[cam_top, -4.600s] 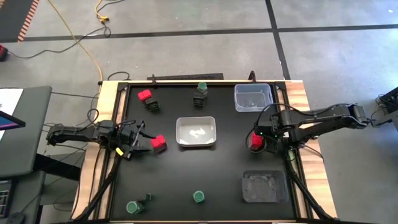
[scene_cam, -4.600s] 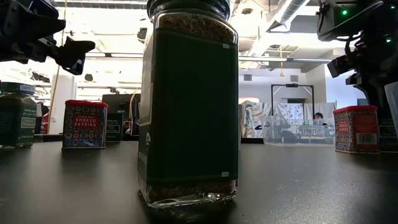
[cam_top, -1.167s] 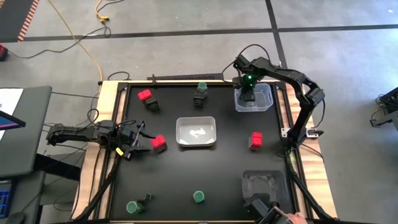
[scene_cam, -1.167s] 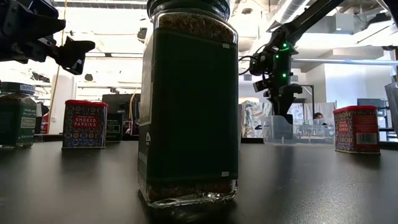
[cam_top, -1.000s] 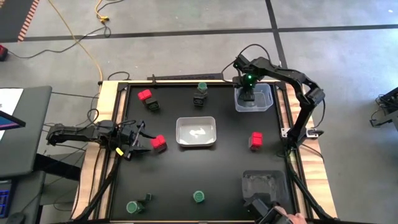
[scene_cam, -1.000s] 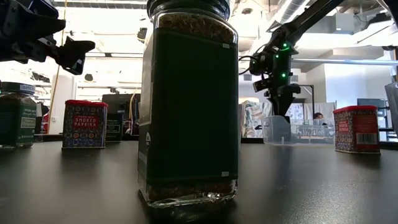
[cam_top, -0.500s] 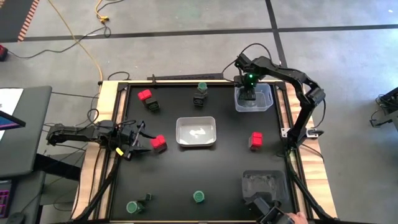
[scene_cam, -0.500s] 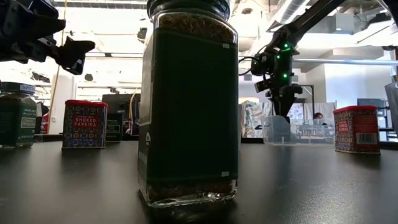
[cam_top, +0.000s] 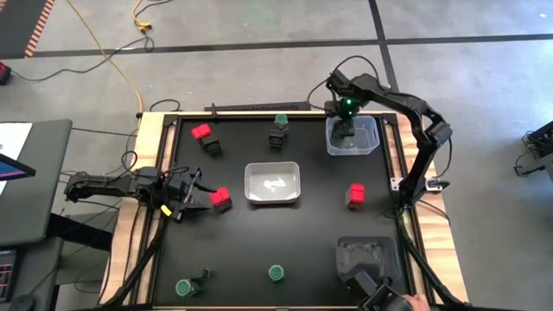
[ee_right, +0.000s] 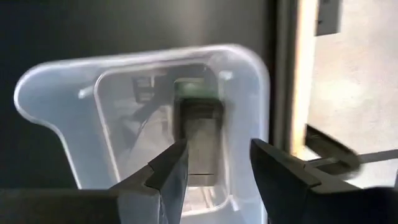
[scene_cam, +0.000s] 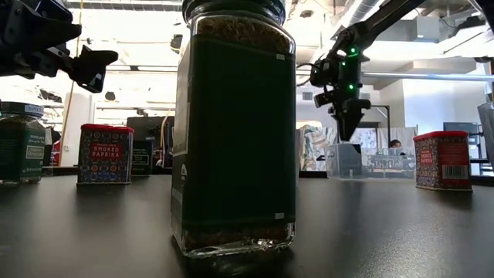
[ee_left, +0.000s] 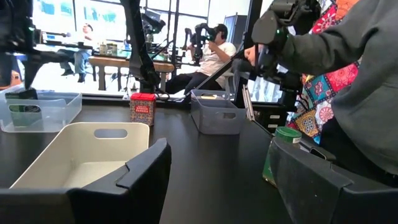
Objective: Sort spices by type
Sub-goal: Put the middle right black seasoning can into the transparent bin
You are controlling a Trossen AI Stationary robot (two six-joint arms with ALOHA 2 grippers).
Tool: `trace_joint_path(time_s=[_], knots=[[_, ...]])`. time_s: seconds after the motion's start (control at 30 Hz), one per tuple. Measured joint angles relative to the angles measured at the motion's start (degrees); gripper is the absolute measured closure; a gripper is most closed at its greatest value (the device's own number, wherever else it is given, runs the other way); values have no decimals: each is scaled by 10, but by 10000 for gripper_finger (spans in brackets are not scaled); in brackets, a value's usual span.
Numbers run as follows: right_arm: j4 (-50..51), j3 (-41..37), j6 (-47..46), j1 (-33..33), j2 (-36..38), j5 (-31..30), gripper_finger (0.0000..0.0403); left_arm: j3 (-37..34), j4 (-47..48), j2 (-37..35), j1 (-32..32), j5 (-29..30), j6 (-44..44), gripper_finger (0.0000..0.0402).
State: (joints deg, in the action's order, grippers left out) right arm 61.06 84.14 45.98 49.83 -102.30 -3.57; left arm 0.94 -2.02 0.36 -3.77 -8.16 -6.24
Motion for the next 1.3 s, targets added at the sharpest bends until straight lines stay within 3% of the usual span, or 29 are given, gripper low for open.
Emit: trace_joint_path(time_s=[0.37, 0.53, 0.67, 0.77, 1.3], knots=[[47, 41, -17, 0, 0, 0, 201, 0, 0, 0, 0, 0, 0, 143], [108, 43, -89, -2, 0, 7, 201, 0, 0, 0, 0, 0, 0, 143], [143, 32, -148, 4, 0, 48, 201, 0, 0, 0, 0, 0, 0, 143], [142, 20, -179, 14, 0, 81, 201, 0, 0, 0, 0, 0, 0, 143], [79, -41, -308, 34, 0, 82, 200, 0, 0, 0, 0, 0, 0, 143]])
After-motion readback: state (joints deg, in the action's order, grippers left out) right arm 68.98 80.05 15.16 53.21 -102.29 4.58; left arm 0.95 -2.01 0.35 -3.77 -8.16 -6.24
